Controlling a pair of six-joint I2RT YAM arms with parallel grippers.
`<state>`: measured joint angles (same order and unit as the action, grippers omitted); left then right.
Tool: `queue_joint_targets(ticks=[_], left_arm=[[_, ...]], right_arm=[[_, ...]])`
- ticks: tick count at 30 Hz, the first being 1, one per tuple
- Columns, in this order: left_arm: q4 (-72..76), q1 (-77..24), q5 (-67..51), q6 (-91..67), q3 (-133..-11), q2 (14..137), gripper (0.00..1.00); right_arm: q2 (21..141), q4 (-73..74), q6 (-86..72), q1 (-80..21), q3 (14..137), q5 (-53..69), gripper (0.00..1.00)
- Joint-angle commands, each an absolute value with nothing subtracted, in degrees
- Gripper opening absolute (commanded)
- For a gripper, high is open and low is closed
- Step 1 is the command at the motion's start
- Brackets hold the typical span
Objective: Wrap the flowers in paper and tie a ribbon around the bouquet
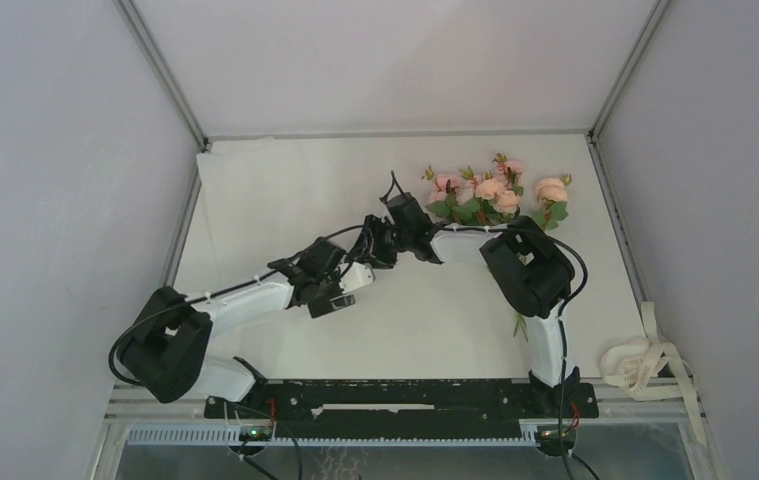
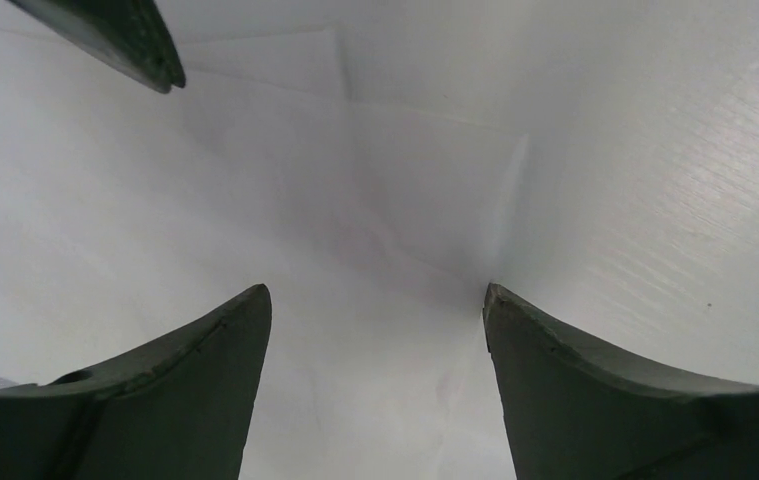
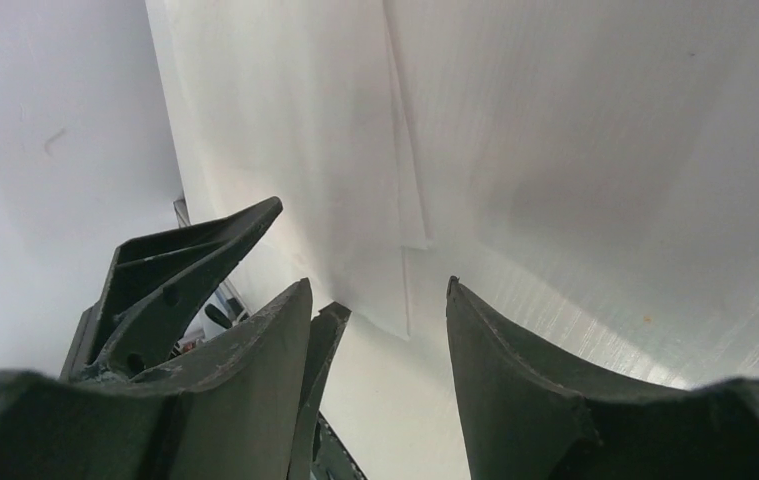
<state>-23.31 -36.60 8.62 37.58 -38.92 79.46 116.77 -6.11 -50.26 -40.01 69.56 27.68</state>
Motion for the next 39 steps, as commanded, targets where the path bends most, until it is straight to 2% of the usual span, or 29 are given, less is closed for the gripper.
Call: queue_joint_targets(ticks=[1,3,5,11,12,17,23,28,39], left_arm=[[-22.68,-37.84,12.92,38.23,-39.28,82.24,0.81],[-21.95,-38.24,13.73,38.11,-39.37,82.94,0.75],[-20.96,-38.26,14.60,37.94,-39.37,83.55,0.65],[-19.45,-38.23,16.19,36.46,-39.36,83.98,0.08],[-18.10,-38.29,17.22,36.09,-39.11,83.42,0.01],[-13.87,-37.74,21.20,34.34,-39.71,80.35,0.00],[-13.86,-35.65,20.05,31.87,-41.10,76.77,0.00],[-15.10,-35.11,17.59,31.66,-40.70,74.82,0.00],[-15.69,-35.15,15.96,31.57,-40.78,75.13,0.00]], right_arm=[[114.87,-7.08,-49.91,-39.06,69.70,25.71,0.61],[115.61,-8.19,-50.44,-37.95,69.70,24.90,0.61],[116.48,-8.96,-50.82,-36.92,69.70,24.33,0.61],[118.87,-10.00,-51.77,-35.94,69.70,24.96,0.62],[119.11,-10.09,-51.81,-36.01,69.70,25.03,0.62],[120.11,-12.91,-53.40,-36.39,69.70,25.84,0.63],[123.34,-13.78,-55.83,-38.28,73.89,29.49,0.67],[125.42,-22.01,-62.68,-39.11,74.44,34.61,0.72],[131.24,-37.90,-77.01,-39.80,76.24,41.35,0.73]])
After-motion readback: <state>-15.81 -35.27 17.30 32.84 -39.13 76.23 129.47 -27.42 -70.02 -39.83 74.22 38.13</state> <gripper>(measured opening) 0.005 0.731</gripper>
